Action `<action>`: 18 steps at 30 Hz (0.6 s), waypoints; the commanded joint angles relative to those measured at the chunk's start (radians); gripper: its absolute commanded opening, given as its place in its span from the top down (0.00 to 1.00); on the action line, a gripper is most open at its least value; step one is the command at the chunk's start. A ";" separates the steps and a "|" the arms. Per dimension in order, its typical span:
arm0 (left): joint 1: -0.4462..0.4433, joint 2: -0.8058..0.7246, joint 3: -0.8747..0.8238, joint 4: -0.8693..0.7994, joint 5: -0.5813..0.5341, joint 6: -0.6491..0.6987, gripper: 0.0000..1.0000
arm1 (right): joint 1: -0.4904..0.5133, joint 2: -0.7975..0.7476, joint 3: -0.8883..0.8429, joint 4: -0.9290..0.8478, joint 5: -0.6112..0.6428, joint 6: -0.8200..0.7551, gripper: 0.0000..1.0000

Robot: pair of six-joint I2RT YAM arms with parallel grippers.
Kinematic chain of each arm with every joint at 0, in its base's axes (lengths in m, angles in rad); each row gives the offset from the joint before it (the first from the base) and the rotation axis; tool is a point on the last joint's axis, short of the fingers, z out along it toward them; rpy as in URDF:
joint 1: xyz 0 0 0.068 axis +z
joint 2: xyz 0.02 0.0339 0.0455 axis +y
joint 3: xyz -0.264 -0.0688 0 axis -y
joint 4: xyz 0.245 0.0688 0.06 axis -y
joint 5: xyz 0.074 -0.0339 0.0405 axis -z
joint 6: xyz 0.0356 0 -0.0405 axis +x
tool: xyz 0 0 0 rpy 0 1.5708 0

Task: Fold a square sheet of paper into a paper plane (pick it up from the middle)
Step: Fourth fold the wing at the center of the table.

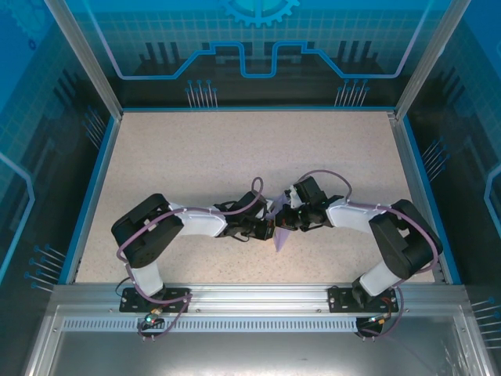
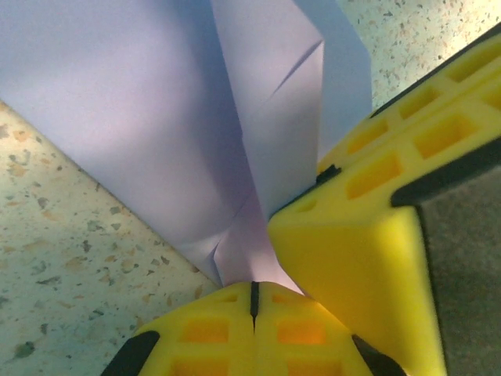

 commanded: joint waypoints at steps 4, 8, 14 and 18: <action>0.014 0.023 -0.059 -0.021 -0.028 -0.014 1.00 | 0.008 0.051 0.006 0.070 -0.049 0.018 0.95; 0.017 0.025 -0.063 -0.007 -0.021 -0.019 1.00 | 0.007 0.062 0.006 0.070 -0.053 0.015 0.95; 0.031 0.004 -0.091 0.026 -0.012 -0.035 1.00 | 0.007 0.079 0.003 0.060 -0.053 0.010 0.95; 0.044 -0.019 -0.112 0.054 -0.003 -0.050 1.00 | 0.007 0.084 0.005 0.047 -0.053 0.000 0.95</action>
